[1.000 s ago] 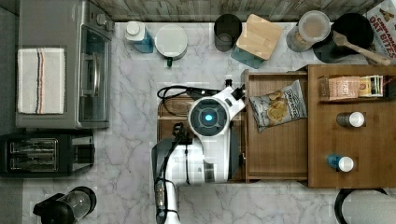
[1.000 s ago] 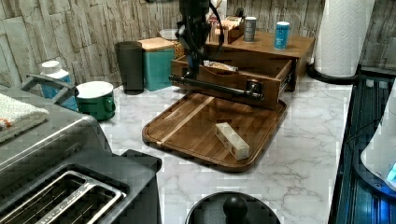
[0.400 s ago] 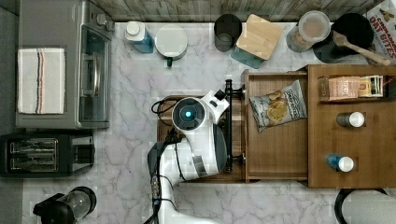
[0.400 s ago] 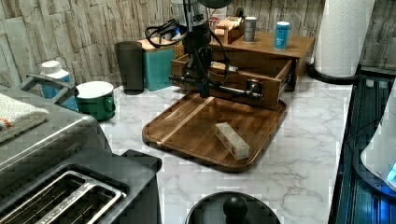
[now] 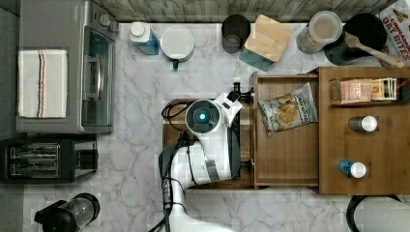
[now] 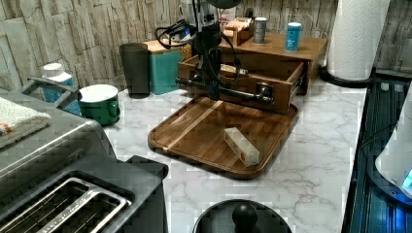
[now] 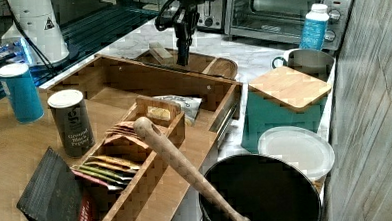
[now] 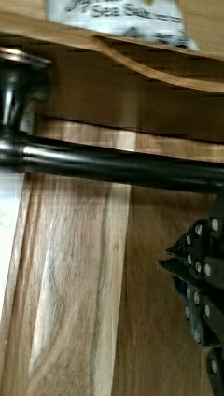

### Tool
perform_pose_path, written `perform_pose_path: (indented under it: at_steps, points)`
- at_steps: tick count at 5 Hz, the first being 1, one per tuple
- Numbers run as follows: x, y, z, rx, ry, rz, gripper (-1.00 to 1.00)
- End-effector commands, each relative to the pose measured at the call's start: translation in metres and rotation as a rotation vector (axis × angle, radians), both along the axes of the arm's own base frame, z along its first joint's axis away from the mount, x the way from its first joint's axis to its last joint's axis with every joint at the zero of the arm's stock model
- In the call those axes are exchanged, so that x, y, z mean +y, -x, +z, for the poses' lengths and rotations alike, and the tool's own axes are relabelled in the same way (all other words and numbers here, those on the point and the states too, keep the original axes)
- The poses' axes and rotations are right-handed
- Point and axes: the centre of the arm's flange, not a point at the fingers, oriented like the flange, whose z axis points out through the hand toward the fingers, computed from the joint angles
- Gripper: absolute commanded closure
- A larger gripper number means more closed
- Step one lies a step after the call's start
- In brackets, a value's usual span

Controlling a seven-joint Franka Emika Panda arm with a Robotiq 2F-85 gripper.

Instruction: Close the drawer.

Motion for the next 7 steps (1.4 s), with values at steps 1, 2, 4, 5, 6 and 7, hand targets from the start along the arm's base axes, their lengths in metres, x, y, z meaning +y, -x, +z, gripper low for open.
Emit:
perform_pose_path:
  at_steps: [1,2,4,5,6,7]
  points:
    - [-0.142,-0.017,0.006,-0.073,-0.068,-0.082,1.0]
    - [-0.181,-0.015,0.025,-0.074,-0.068,-0.099,1.0]
    - [-0.272,-0.004,0.045,-0.114,-0.038,-0.084,1.0]
    - [-0.317,0.013,0.044,-0.119,0.001,-0.036,1.0]
    - [-0.357,0.036,0.061,-0.128,0.089,-0.021,1.0]
    - [-0.392,0.049,0.066,-0.153,0.095,0.009,1.0]
